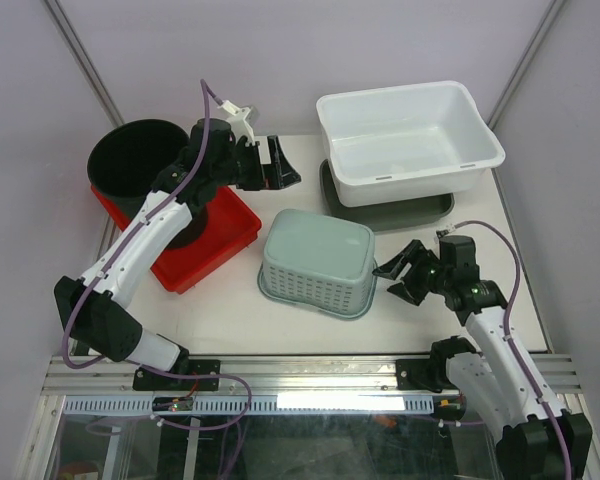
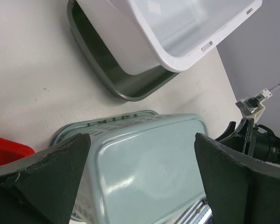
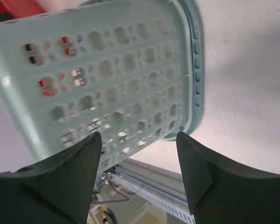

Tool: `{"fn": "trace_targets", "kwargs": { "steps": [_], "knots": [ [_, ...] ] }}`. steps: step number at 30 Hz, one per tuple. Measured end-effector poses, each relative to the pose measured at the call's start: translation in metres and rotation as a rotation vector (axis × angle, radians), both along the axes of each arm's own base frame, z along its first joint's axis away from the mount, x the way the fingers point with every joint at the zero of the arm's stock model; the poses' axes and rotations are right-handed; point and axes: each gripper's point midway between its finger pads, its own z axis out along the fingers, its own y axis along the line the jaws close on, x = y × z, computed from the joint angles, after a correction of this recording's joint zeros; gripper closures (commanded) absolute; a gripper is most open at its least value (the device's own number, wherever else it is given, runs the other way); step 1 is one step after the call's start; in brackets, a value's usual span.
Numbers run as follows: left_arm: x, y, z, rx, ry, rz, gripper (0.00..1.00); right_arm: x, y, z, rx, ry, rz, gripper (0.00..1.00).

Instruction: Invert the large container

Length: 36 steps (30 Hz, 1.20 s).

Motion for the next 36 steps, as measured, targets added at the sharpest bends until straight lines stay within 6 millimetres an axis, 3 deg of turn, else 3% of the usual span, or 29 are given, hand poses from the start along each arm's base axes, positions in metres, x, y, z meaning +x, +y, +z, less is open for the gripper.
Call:
{"fn": "trace_targets", "kwargs": {
  "steps": [6, 14, 23, 25, 29, 36],
  "knots": [
    [-0.001, 0.001, -0.004, 0.011, 0.007, -0.003, 0.01, 0.003, -0.023, 0.000, -0.165, 0.016, -0.029, 0.31],
    [-0.004, 0.015, -0.029, 0.118, 0.045, 0.016, 0.01, 0.008, -0.046, 0.029, -0.306, -0.044, -0.058, 0.30],
    [-0.037, 0.026, -0.102, 0.196, 0.237, -0.015, 0.01, 0.019, -0.063, 0.080, -0.388, -0.174, -0.117, 0.30],
    [-0.046, 0.027, -0.110, 0.199, 0.270, -0.022, 0.01, 0.019, -0.067, 0.088, -0.408, -0.191, -0.125, 0.30],
    [-0.060, 0.017, -0.106, 0.165, 0.297, -0.046, 0.01, 0.019, -0.074, 0.103, -0.443, -0.223, -0.139, 0.29],
    [-0.101, -0.035, -0.101, 0.143, 0.319, -0.171, 0.01, 0.016, -0.084, 0.137, -0.491, -0.303, -0.156, 0.27]
  ]
}}
